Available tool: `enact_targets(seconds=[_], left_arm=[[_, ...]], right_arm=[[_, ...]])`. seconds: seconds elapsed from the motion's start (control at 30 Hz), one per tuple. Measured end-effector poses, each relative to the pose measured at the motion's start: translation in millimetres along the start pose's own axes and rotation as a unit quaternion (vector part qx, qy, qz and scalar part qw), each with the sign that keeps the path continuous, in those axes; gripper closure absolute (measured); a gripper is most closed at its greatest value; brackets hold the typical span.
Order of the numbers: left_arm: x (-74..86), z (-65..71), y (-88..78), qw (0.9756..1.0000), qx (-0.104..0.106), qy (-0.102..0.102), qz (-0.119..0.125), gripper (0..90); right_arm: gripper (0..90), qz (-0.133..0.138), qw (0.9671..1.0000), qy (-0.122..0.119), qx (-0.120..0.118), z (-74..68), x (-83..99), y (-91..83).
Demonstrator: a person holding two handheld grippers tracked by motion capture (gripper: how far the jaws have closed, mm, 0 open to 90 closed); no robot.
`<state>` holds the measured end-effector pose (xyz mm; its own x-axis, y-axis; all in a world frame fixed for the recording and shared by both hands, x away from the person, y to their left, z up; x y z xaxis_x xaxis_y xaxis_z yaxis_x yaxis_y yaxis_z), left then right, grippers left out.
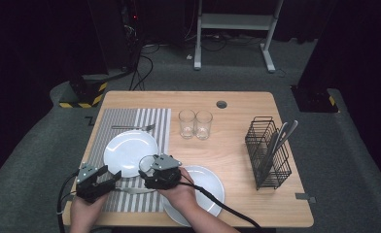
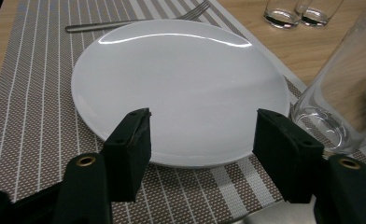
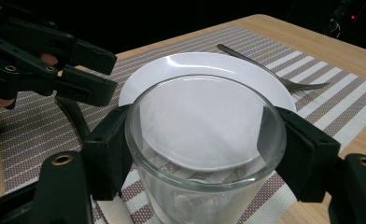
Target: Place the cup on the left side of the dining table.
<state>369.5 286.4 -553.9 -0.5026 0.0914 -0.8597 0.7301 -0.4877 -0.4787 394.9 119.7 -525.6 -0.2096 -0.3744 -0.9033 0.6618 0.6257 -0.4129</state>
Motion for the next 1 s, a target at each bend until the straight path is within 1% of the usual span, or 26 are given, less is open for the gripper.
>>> enact_targets(seconds=[0.33,0.47,0.57,0.7,0.9,0.93,1.0], left_arm=[[0.2,0.9,-0.6,1.0,0.001,-0.002,0.001,37.0],[0.1,1.3,-0.1,1.0,0.002,-0.002,0.001,37.0],[-0.1,1.1,-0.2,1.0,0.002,-0.002,0.001,37.0],[-0.1,1.0,-0.4,1.0,0.003,-0.002,0.001,37.0],[0.3,1.9,0.6,1.0,0.004,0.002,-0.002,37.0],[0.2,1.9,0.5,1.0,0.004,0.001,-0.002,37.0],[0.2,1.8,0.3,1.0,0.004,0.001,-0.001,37.0]], right_arm=[[26.5,-0.003,1.0,0.003,-0.008,0.3,0.3,0.2],[21.8,-0.008,0.9998,0.006,-0.016,-0.8,1.1,1.7],[17.2,-0.015,0.9997,0.011,-0.017,-0.6,2.6,3.0],[14.3,-0.013,0.9998,0.011,-0.012,0.1,1.6,2.5],[13.9,0.0,0.9998,0.012,-0.014,1.2,-4.4,-0.5],[13.6,0.0,0.9998,0.013,-0.012,1.7,-4.9,-0.7],[13.4,-0.001,0.9997,0.017,-0.017,2.1,-5.4,-0.9]])
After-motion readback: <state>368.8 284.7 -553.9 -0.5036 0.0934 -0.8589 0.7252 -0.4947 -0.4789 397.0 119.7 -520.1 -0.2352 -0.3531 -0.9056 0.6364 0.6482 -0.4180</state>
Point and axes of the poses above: each handheld gripper's, and its own axes: y roughly forward along the jaws, x roughly out of its underside, z roughly to its right, the point moved 9 cm from there along y, roughly forward along the jaws, and after that the axes turned 10 degrees about x, right-handed, at the moved point
